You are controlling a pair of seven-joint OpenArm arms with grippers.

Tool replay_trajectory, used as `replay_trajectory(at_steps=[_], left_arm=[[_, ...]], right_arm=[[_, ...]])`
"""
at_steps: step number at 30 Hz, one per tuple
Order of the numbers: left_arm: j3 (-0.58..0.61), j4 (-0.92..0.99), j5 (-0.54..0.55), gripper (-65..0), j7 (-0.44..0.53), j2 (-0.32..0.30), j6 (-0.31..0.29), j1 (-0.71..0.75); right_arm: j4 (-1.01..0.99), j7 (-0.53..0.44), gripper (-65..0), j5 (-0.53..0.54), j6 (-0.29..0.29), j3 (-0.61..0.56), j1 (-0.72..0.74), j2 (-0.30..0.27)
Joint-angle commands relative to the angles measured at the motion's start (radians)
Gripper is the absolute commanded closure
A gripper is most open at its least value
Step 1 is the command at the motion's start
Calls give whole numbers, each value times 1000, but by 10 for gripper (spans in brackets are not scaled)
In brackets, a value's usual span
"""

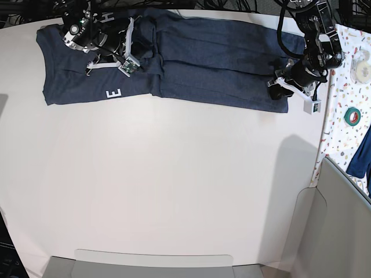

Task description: Layout the t-shirt on the table in an organized manner, then fold the t-shirt properly

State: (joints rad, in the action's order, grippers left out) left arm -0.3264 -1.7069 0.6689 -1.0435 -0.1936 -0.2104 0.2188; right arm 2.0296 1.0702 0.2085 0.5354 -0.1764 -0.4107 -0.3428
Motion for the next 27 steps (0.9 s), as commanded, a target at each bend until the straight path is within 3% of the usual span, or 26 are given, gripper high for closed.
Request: replay_trajectory(at_steps=[1,10,19,27], left_arm=[[0,-14,12,-214,7,-8,-5,-3],[-6,-14,10,-214,7,-8,-5,-5],[-14,-78,13,-218,7,-13,-5,-11],[-162,-109,15,-269,6,-13,-10,-12]], right_arm=[[15,3,0,-16,4,39,-3,-3],[10,5,0,-16,1,340,-1,112],[16,3,0,-16,4,343,43,184],[16,3,0,32,2,349,91,216]])
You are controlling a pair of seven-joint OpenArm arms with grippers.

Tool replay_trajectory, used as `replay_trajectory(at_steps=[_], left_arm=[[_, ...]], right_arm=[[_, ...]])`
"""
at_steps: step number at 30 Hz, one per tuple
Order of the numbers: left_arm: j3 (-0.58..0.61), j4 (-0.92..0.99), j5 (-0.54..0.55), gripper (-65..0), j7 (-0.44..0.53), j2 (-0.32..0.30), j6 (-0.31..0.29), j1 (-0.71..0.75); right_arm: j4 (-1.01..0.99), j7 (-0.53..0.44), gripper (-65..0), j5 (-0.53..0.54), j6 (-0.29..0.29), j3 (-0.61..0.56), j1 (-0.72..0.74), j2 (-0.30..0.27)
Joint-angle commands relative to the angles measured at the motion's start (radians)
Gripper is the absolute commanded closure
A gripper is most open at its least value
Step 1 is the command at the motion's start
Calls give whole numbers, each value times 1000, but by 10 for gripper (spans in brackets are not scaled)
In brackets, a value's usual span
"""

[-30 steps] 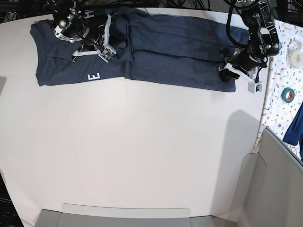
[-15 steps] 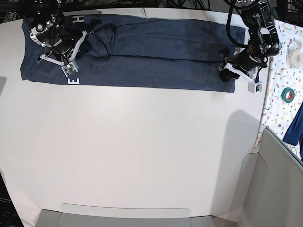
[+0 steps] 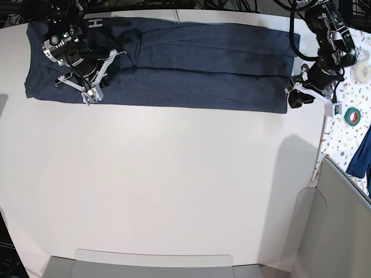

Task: Layout the t-shirt on the table in an organized manner, then fold the t-shirt properly
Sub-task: 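Open both grippers and raise them off the folded shirt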

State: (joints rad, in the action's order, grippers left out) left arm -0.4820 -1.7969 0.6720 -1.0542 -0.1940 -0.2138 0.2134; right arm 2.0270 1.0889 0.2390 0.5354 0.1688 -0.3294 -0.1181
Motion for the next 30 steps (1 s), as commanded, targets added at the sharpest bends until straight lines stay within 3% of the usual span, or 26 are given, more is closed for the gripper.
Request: replay_trajectory(at_steps=[1,4,8,15,18,30], left_arm=[[-25,-19,12,-270,16,-12,-6,-7],[-99,-14,13,-272,10,-12,-6,-1],[-231,-11,18,-305,-80,-5,-22,1],[-439,182,242,-409,-272,-9,-184,2],[-455,280,271,-408,-301,-9,-233,4],[-407,348,317,-408,-308,-2,-235,59]], right_arm=[[19,-16,0,13,2,4,13,-10],[19,-16,0,35,2,5,28,-12],[19,-16,0,41,2,5,43,-12],[19,-16,0,41,1,7,68,-9],[19,-16,0,41,1,11,68,-9],[18,-16,0,41,4,27,80,-7]])
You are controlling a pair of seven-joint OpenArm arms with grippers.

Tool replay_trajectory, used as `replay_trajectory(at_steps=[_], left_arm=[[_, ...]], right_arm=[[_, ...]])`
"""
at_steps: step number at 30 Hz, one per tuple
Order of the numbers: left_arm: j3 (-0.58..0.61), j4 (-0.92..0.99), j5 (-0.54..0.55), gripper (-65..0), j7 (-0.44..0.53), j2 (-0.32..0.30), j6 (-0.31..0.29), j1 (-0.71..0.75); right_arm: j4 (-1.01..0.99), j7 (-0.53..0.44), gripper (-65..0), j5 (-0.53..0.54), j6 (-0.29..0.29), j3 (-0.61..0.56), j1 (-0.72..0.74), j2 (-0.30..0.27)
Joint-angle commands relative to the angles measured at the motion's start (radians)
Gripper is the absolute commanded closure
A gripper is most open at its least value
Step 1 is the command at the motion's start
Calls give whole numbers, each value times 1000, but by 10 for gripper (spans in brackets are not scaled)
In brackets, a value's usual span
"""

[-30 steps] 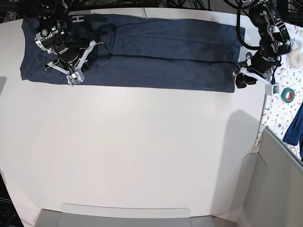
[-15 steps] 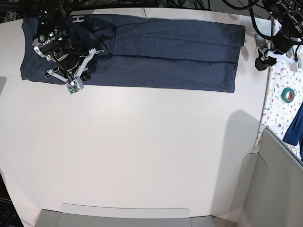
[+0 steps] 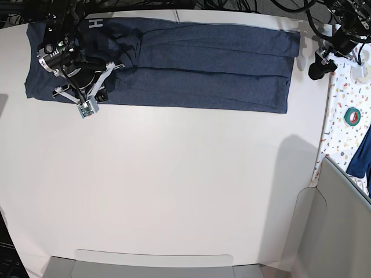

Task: Layout the t-shirt on the table in an organized manner, then fold the t-shirt properly
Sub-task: 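Open both grippers and raise them off the folded shirt, then grasp the strip end with the left gripper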

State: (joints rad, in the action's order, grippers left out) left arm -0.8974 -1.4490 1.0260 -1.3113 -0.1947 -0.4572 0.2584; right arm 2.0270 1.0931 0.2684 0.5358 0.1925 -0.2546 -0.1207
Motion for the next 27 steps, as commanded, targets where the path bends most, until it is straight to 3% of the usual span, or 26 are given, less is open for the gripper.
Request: replay_trajectory(at_steps=[1,5,19,27], left_arm=[[30,0,-26,-408,-49,-1,8,26],[119,-2,23,-408,-43,-1,8,66],[268,-3,29,-408,-37,28,8,92],[415,-3,24,-407,57,30,8,137]], right_arm=[[18,-20,0,12,4,3,5,-4],[18,-20,0,12,4,3,5,-4],[18,-20,0,12,5,3,4,-4],[18,-20,0,12,5,3,4,-4]])
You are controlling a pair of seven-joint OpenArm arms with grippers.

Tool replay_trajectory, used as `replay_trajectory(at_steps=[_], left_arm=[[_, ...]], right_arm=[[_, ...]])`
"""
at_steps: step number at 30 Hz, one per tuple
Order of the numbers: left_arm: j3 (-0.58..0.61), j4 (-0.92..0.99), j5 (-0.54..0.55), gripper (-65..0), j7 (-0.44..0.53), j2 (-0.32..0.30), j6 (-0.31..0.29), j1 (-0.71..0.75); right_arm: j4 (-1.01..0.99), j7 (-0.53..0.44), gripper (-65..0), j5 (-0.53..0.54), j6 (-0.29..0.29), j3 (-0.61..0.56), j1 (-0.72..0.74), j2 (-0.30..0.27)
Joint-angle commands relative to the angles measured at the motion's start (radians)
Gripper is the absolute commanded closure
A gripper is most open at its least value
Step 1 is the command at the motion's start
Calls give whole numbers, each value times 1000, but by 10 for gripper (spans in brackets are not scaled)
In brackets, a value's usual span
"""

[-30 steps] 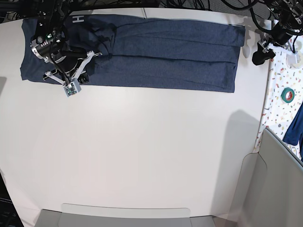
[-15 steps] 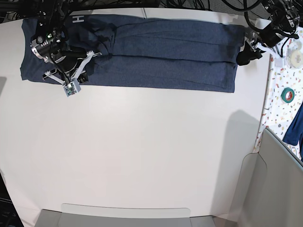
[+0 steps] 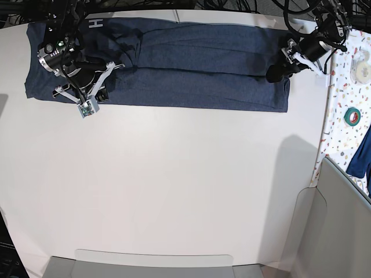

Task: Layout the t-shirt on the table in an organized manner, then fold the t-shirt properly
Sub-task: 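Grasp the strip end with the left gripper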

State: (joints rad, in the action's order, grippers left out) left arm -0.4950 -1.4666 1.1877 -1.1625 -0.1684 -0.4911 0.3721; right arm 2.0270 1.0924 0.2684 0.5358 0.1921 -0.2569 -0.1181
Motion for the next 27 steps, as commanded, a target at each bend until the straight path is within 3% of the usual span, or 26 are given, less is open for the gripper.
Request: replay_trajectory(at_steps=[1,13,19,25,27], left_arm=[[17,14,-139,-407,-89,2,42,26],[15,16,-139,-395,-66,2,42,35],[22,16,-141,-222,9,2,42,35],[22,16,-141,0,16,2,42,18],[17,16,-141,0,16,2,42,-5]], right_arm=[[18,-19,0,12,5,4,6,-7],[18,-19,0,12,5,20,8,-7],[16,-19,0,12,5,68,9,-5],[14,-19,0,12,4,79,9,-5],[14,-19,0,12,2,80,9,-5]])
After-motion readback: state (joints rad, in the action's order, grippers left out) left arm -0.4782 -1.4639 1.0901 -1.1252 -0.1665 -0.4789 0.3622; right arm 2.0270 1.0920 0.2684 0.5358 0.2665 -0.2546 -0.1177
